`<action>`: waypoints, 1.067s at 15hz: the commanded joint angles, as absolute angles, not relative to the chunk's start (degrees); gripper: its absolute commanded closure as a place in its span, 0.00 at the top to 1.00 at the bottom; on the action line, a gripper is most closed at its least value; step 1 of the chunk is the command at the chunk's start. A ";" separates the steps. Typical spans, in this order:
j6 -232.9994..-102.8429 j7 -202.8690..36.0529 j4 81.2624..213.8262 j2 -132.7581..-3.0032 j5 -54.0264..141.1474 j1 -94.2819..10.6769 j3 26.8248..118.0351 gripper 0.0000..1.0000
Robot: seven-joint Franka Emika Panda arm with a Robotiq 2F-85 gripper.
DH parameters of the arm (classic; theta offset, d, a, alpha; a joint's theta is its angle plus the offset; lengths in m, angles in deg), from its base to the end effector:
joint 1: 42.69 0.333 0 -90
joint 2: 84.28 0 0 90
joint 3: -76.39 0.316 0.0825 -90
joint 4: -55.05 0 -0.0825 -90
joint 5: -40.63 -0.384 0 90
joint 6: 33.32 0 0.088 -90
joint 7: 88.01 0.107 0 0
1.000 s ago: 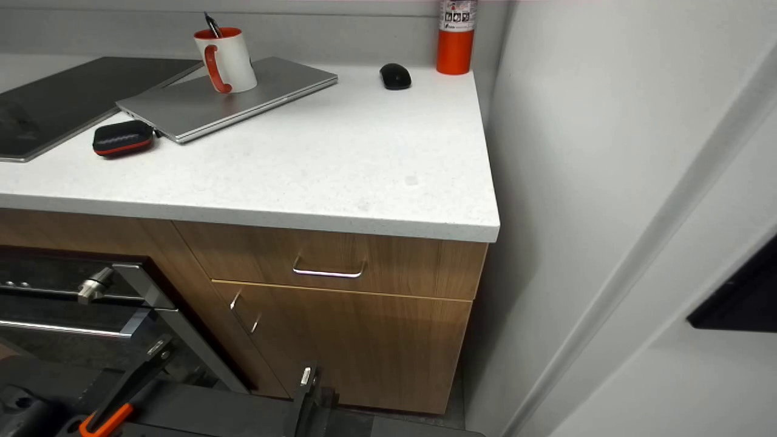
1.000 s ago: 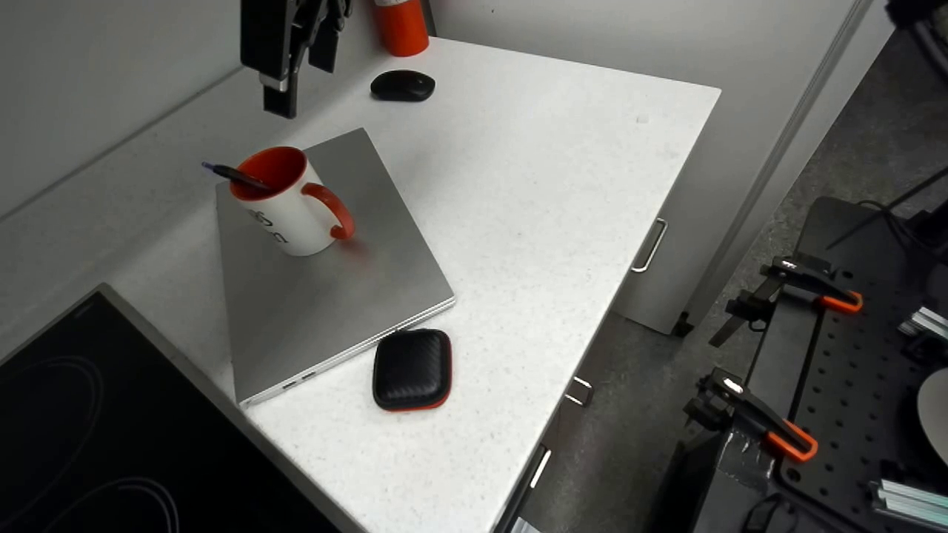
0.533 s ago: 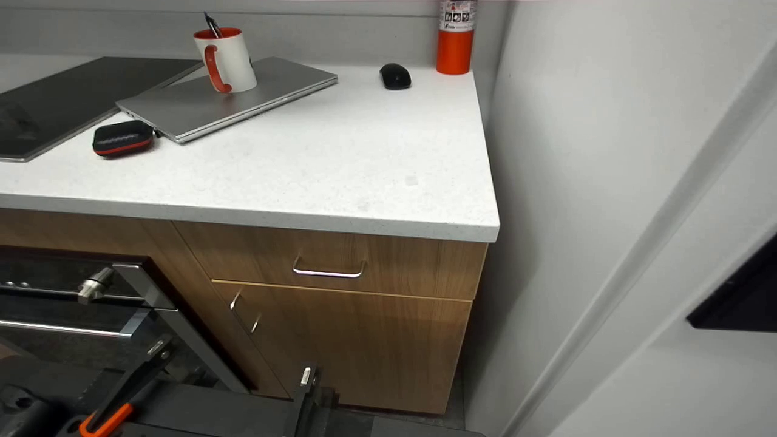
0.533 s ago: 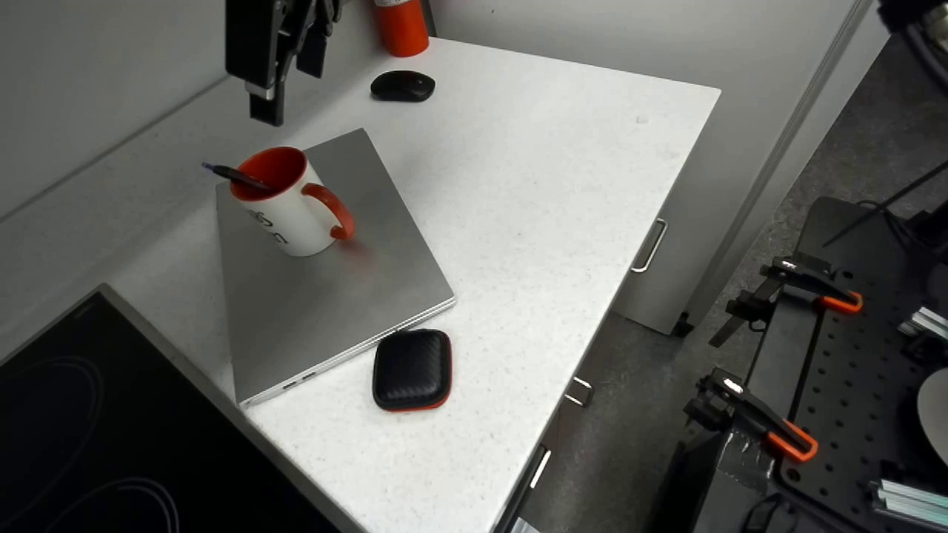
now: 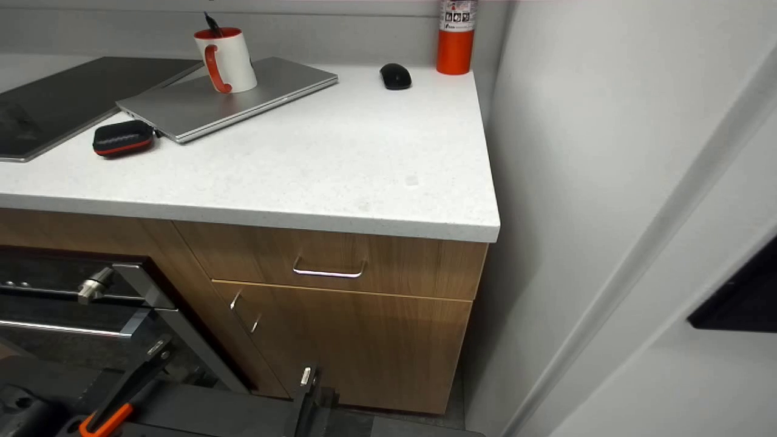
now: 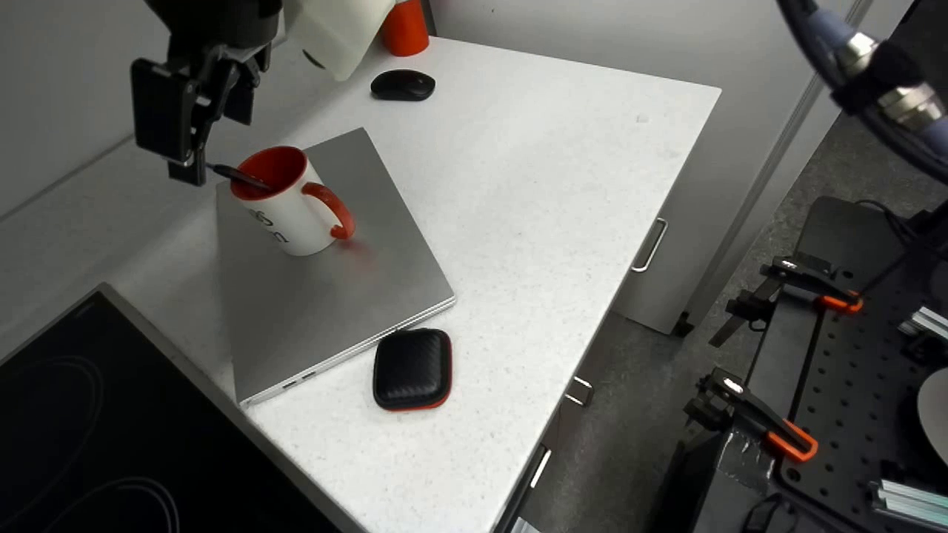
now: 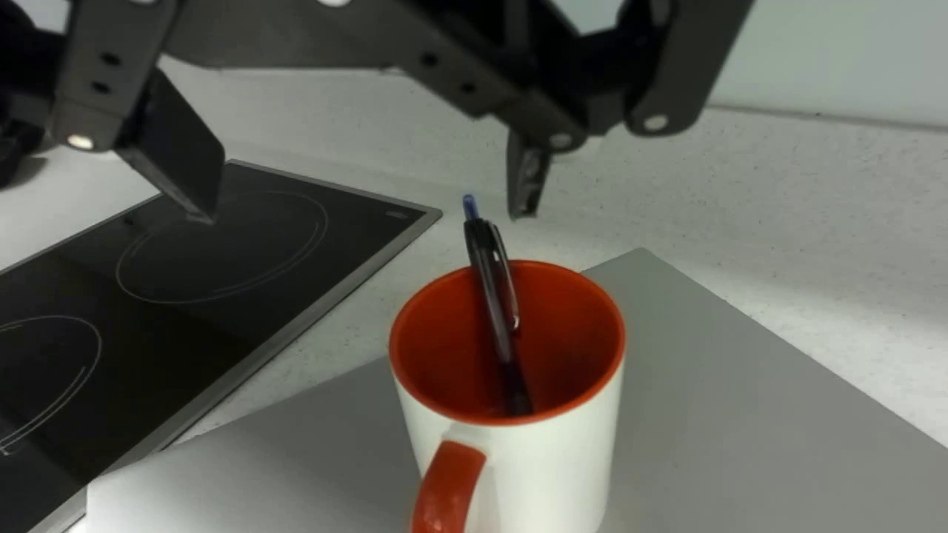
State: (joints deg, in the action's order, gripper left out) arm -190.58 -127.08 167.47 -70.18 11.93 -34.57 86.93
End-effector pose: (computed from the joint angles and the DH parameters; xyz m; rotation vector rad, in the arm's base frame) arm 0.6163 0.1807 0.4079 -2.6563 -0.7893 -0.8197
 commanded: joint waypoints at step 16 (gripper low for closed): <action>-195.37 -129.99 156.43 -57.83 10.73 -35.81 88.60 0.69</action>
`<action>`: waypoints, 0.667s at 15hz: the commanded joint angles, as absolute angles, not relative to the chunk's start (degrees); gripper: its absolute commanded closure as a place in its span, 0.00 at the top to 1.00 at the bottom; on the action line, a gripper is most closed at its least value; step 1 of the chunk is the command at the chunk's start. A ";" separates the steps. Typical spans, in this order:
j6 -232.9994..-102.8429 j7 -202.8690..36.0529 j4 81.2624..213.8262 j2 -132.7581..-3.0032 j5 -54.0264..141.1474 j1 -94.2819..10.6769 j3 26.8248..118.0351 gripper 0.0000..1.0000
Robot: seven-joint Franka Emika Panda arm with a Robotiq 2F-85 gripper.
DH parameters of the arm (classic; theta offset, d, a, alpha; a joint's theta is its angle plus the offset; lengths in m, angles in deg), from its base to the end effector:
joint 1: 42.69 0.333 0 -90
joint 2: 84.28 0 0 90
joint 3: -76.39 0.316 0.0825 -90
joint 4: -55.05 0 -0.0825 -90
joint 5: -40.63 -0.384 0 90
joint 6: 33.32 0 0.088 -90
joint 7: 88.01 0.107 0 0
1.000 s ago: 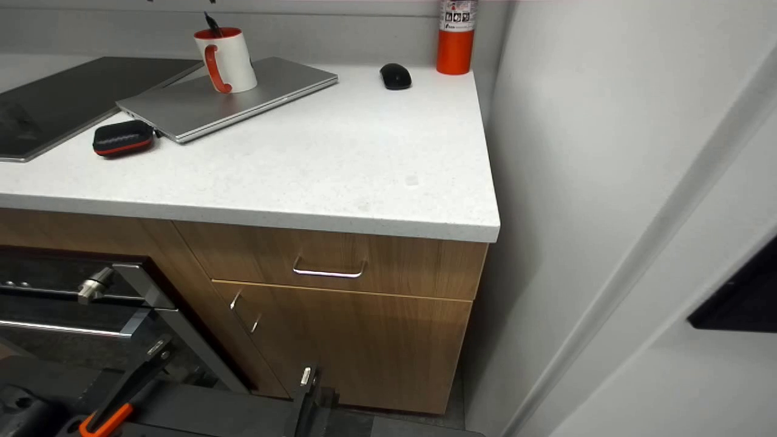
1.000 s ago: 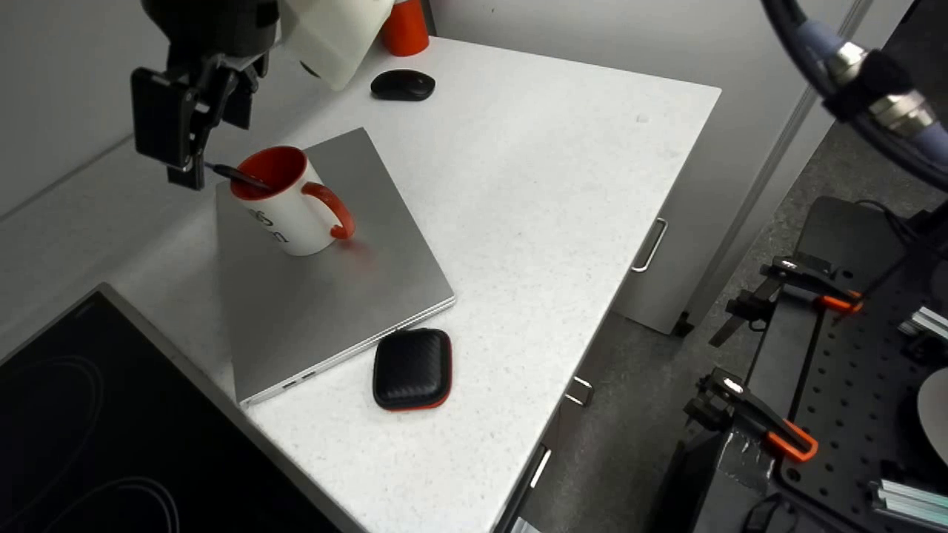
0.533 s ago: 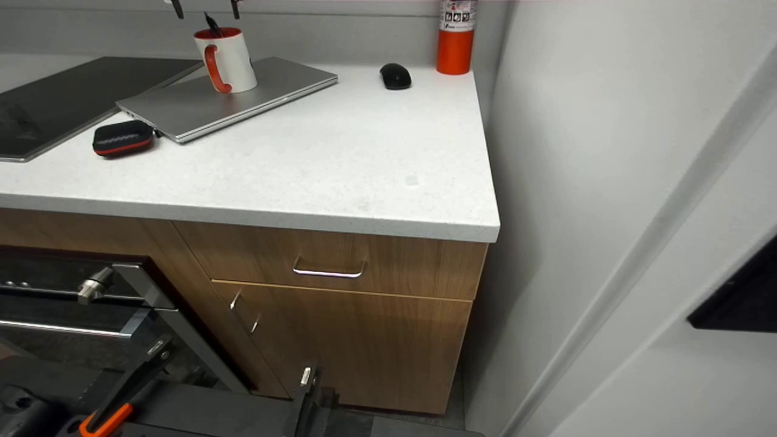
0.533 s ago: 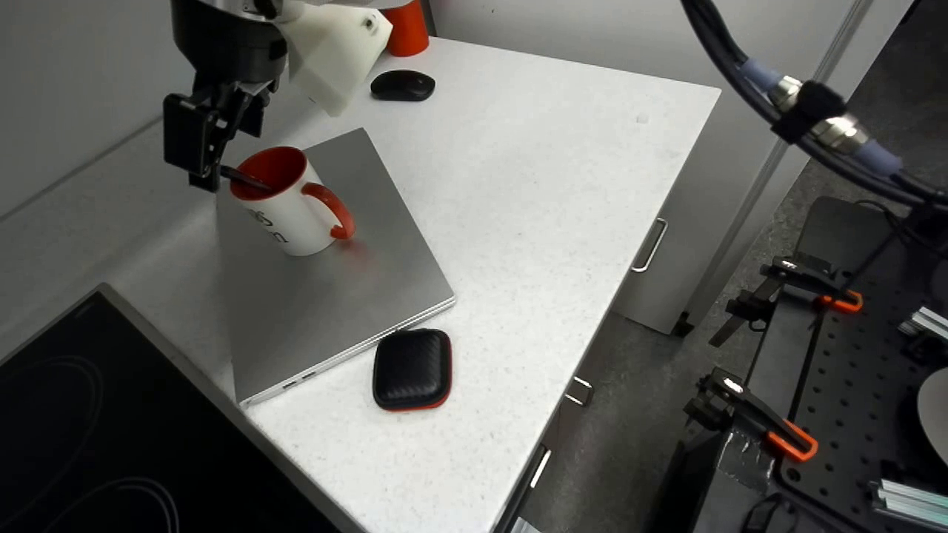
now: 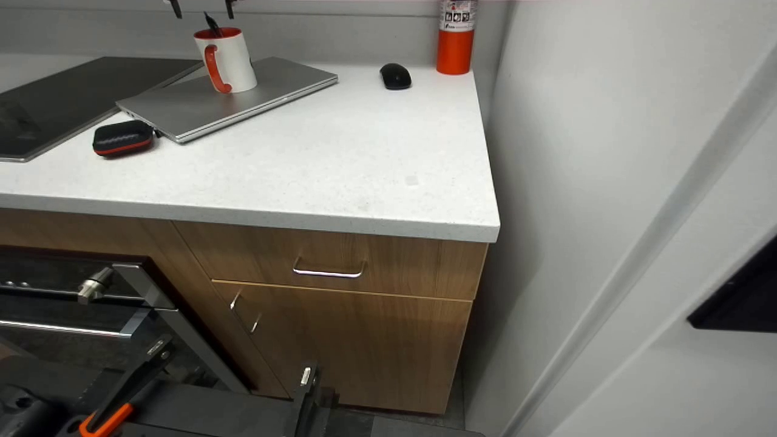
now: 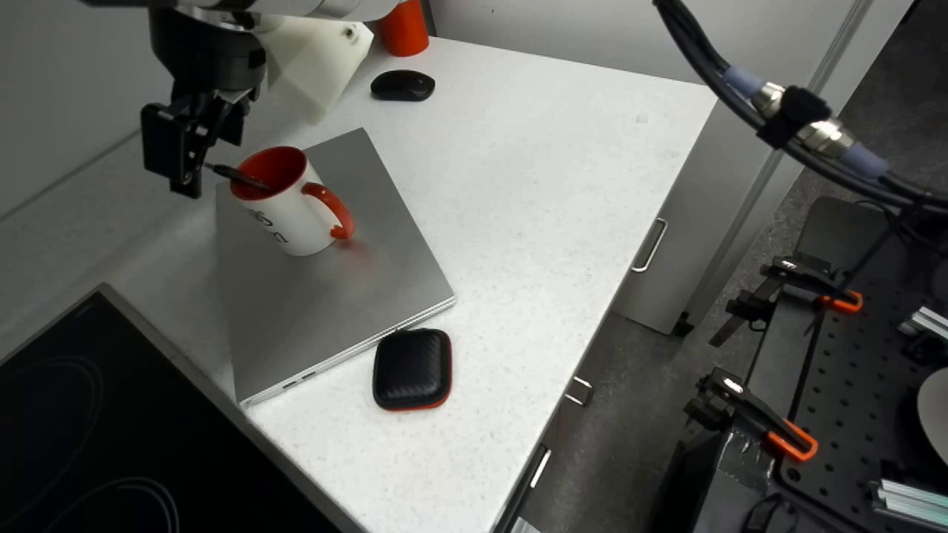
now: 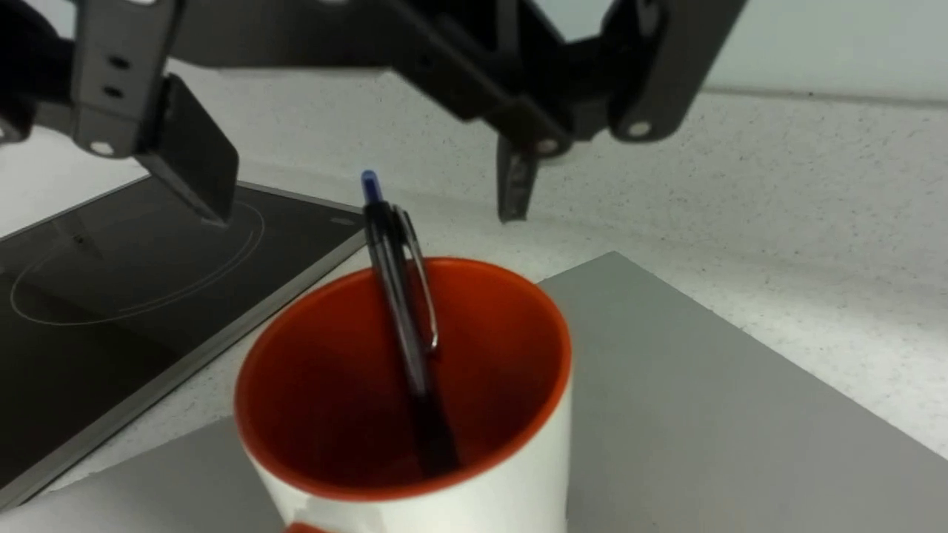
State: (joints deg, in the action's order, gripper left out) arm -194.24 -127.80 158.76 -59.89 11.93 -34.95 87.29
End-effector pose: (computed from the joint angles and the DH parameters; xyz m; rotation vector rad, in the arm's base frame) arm 0.6622 0.1837 0.3706 -2.6514 -0.7498 -0.8692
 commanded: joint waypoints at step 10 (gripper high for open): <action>-195.27 -129.94 155.96 -57.94 10.71 -36.21 88.58 0.00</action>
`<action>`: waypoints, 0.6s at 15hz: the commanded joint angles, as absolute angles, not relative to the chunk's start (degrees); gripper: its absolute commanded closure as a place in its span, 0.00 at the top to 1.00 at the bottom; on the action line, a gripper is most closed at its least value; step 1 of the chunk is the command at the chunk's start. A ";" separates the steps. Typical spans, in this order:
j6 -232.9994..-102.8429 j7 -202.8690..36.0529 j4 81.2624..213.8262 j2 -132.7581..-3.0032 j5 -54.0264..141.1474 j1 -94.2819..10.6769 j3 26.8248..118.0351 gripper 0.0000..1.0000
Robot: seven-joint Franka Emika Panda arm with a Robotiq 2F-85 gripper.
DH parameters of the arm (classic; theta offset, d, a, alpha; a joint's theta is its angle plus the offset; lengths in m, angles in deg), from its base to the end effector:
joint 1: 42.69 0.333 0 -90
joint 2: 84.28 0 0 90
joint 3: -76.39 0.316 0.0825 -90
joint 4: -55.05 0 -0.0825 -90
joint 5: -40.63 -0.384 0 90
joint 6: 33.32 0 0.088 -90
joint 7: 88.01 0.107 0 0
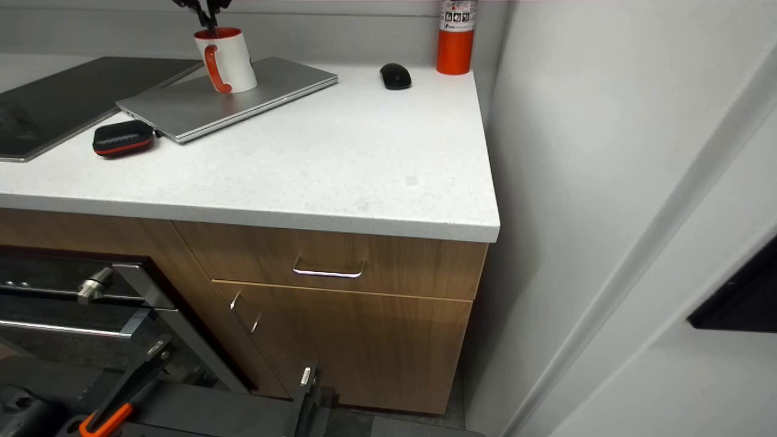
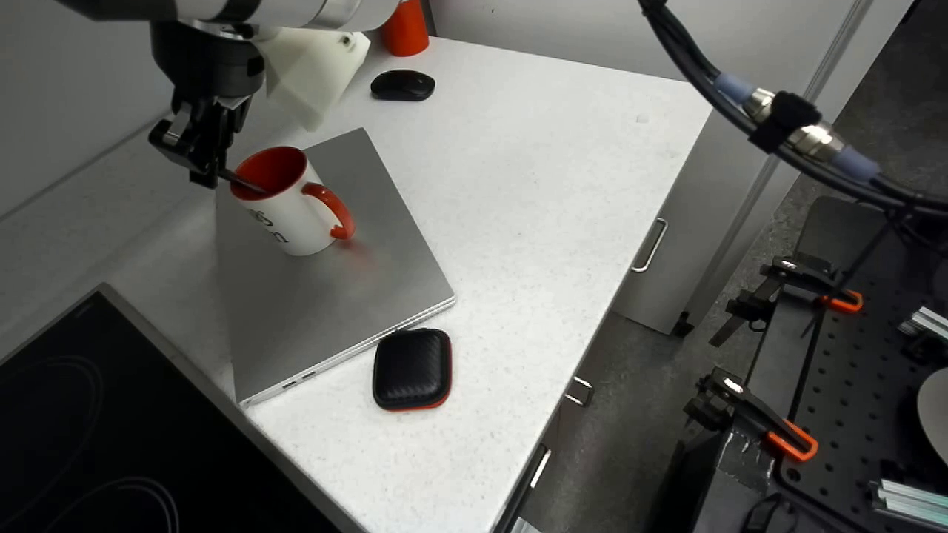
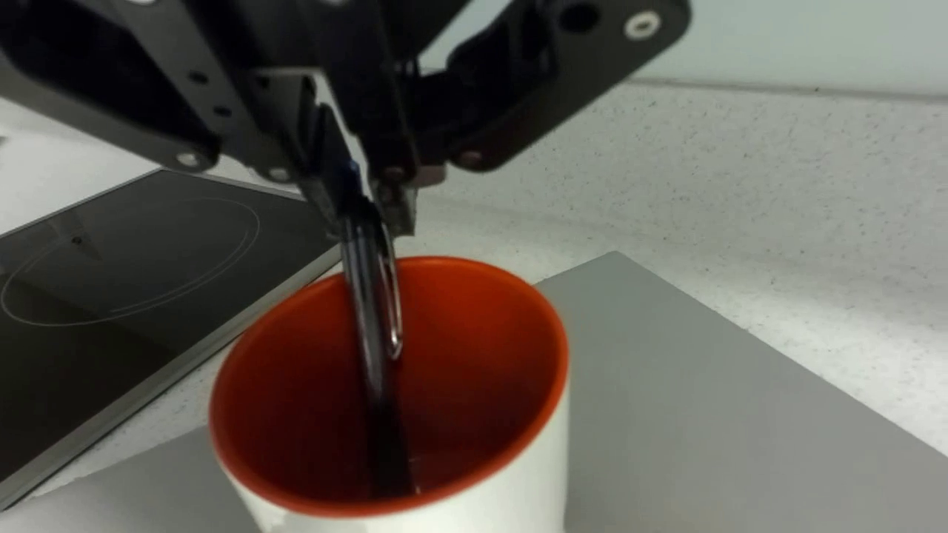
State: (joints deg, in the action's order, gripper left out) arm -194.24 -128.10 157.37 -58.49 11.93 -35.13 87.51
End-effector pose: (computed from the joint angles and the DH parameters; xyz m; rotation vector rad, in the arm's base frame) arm 0.6683 0.1847 0.3657 -2.6469 -0.7512 -0.8699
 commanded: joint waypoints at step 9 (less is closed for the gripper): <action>-198.28 -130.90 160.63 -66.92 10.43 -36.10 89.80 0.01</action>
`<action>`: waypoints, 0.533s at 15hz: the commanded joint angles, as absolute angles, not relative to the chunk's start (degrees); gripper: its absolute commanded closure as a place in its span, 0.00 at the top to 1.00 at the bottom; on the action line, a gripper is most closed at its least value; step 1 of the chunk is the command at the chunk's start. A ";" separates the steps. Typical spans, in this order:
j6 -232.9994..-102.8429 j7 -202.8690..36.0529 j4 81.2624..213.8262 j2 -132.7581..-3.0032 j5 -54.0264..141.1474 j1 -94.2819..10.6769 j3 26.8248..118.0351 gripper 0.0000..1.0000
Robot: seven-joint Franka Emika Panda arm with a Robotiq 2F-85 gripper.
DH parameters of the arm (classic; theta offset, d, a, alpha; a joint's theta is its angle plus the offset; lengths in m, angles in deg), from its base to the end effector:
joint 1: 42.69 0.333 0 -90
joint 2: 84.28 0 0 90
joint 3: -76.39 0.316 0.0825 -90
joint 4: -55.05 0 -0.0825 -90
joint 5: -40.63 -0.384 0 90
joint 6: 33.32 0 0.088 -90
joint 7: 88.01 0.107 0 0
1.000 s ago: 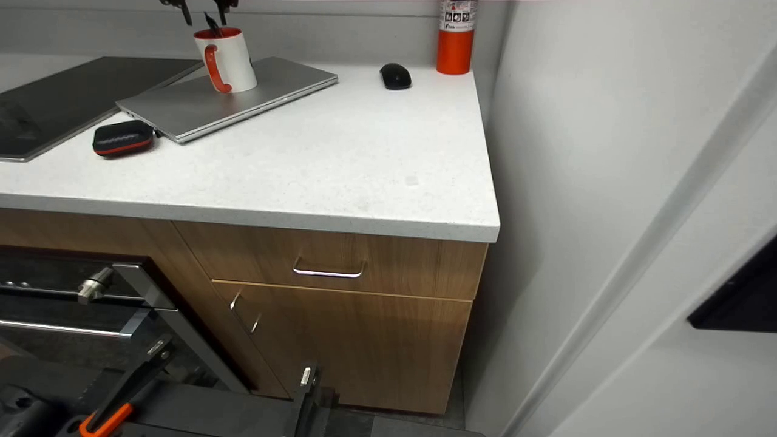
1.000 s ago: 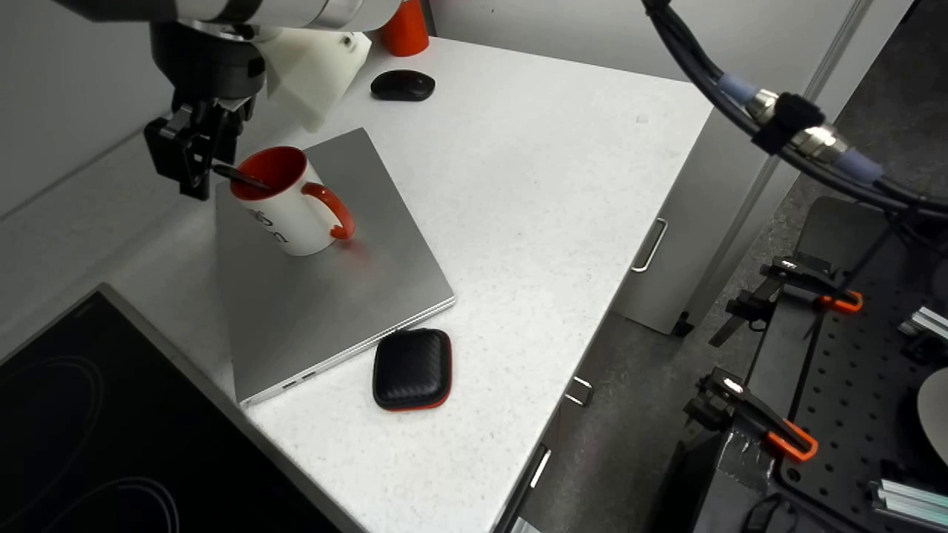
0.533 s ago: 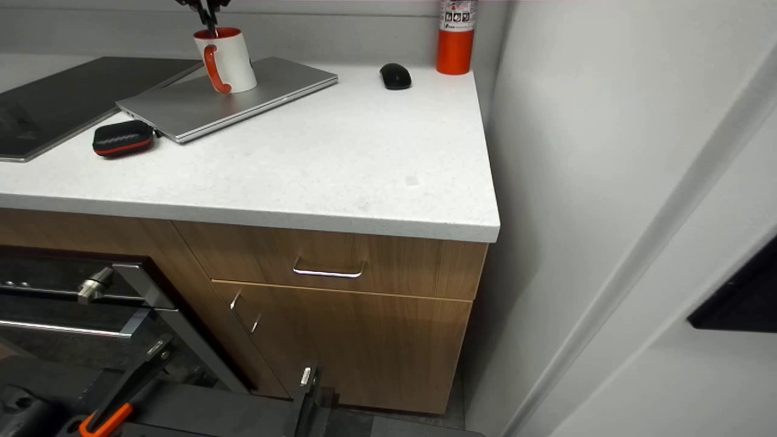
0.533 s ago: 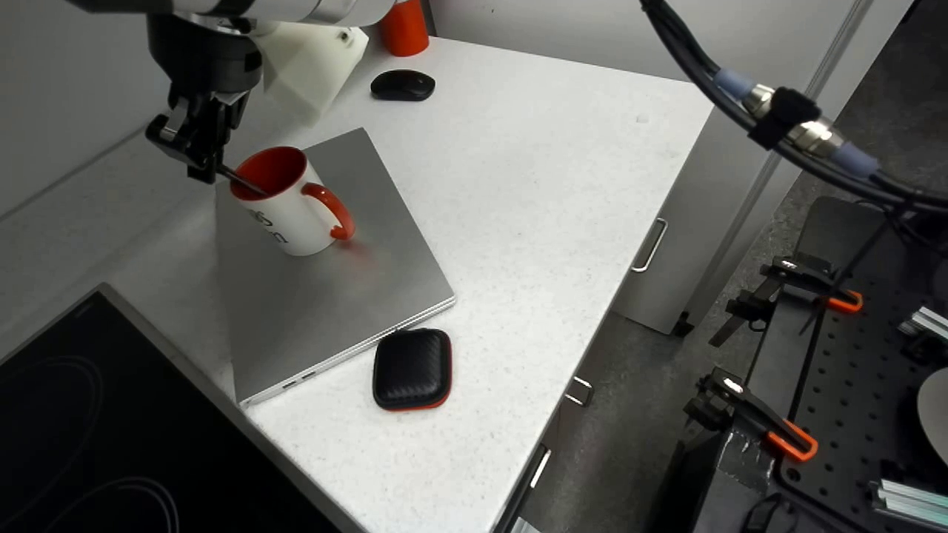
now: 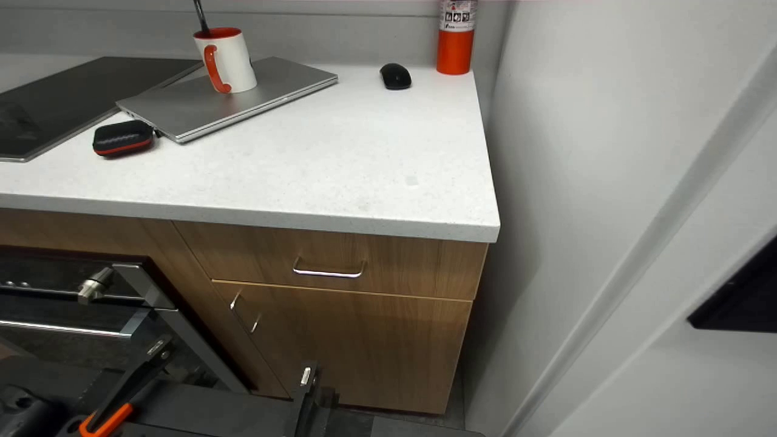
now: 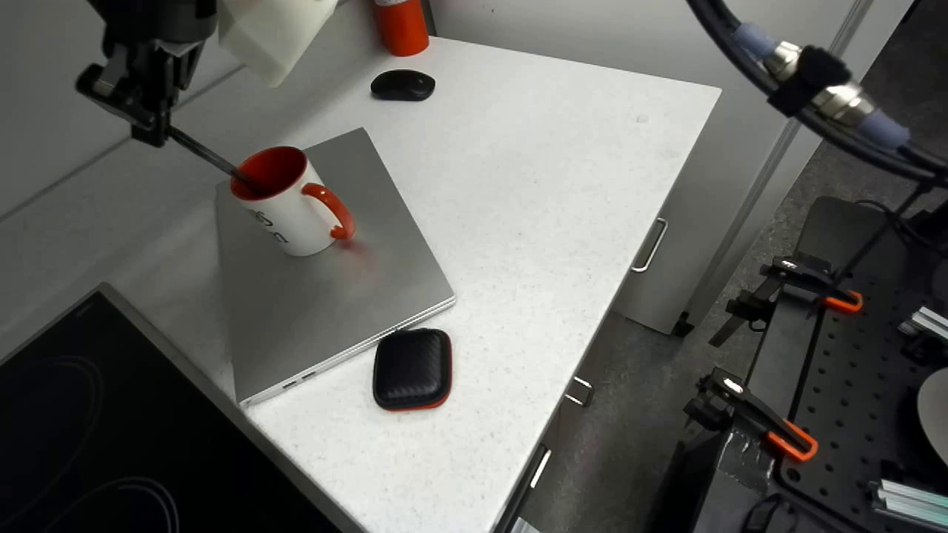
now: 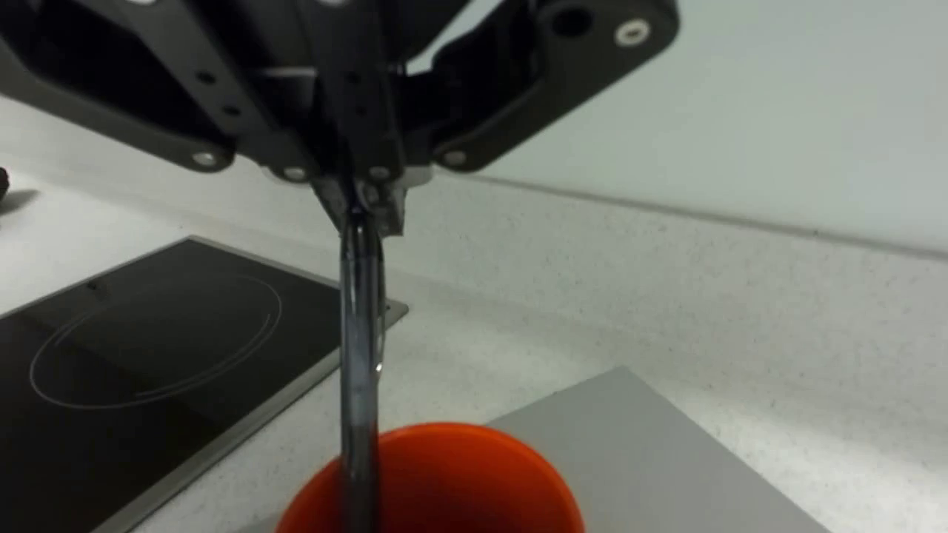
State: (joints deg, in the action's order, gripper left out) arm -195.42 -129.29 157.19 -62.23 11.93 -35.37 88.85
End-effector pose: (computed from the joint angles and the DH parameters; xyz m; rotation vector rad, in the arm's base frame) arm 0.6630 0.1940 0.4153 -2.6005 -0.7970 -0.9934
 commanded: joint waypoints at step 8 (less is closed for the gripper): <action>-197.81 -121.13 174.42 -80.75 22.74 -33.81 82.45 0.01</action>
State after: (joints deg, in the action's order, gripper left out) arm -197.78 -128.41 166.24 -74.18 14.04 -35.46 86.80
